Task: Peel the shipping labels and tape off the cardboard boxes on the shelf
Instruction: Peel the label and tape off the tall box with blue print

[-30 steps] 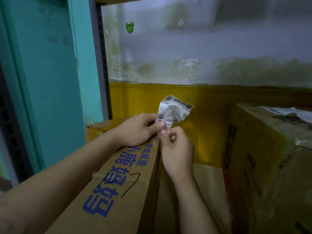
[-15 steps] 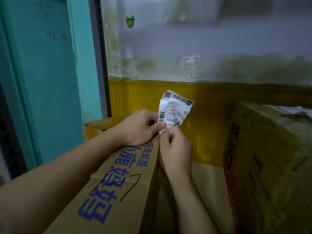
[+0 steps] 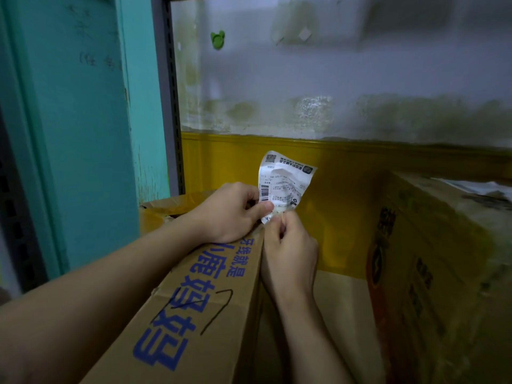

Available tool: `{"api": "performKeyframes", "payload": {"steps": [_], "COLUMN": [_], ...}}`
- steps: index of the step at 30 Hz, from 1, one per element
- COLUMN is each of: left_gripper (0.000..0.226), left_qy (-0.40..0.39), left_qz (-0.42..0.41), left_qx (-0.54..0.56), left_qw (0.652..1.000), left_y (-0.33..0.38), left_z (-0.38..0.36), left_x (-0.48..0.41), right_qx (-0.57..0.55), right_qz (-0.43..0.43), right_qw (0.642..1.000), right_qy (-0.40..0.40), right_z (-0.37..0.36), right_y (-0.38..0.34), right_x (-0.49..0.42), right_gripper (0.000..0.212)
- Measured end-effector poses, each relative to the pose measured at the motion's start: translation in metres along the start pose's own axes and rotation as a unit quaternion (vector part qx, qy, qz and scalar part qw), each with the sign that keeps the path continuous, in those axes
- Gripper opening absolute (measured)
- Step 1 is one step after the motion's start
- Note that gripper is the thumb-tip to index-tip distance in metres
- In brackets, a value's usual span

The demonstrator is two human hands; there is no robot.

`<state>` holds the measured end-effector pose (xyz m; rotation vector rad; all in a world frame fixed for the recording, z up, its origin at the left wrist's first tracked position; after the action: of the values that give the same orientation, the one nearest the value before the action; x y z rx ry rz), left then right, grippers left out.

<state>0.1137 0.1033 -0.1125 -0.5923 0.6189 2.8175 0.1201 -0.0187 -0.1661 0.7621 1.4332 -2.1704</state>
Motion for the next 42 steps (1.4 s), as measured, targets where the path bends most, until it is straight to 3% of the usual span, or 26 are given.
{"api": "performKeyframes", "payload": {"steps": [8,15,25,42], "left_gripper": [0.030,0.059,0.038,0.043], "left_qy": [0.007,0.022,0.061,0.085], "left_qz": [-0.007,-0.002,0.004,0.003], "left_qx": [0.004,0.002,-0.033,-0.065], "left_qw": [1.000,1.000,0.998,0.994], "left_y": [-0.0019,-0.0053,-0.0045,-0.0003], "left_z": [0.0001,0.0012,0.0011,0.0027], "left_x": [-0.0002,0.0004,0.0020,0.0036], "right_qx": [-0.016,-0.029,-0.028,-0.020], "right_qz": [0.027,0.045,0.048,0.060], "right_qw": [0.998,0.994,0.994,0.987], "right_qy": [0.050,0.091,0.098,0.147], "right_z": [-0.0005,-0.0032,-0.0044,-0.0031], "right_y": [0.0002,0.0031,0.0042,0.0031], "right_x": [0.0017,0.0009,0.0017,0.0020], "right_gripper": [0.023,0.021,0.023,0.021]}}
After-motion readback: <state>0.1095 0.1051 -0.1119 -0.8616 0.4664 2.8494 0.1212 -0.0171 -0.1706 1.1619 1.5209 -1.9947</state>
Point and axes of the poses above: each hand's wrist, its own x-axis away from the middle knuckle, its own z-axis out of the back of the hand, y = z × x, the point moved 4 cm from there along -x, towards the middle knuckle, and after that the axes turned 5 degrees about -y, right-handed, at the moved point
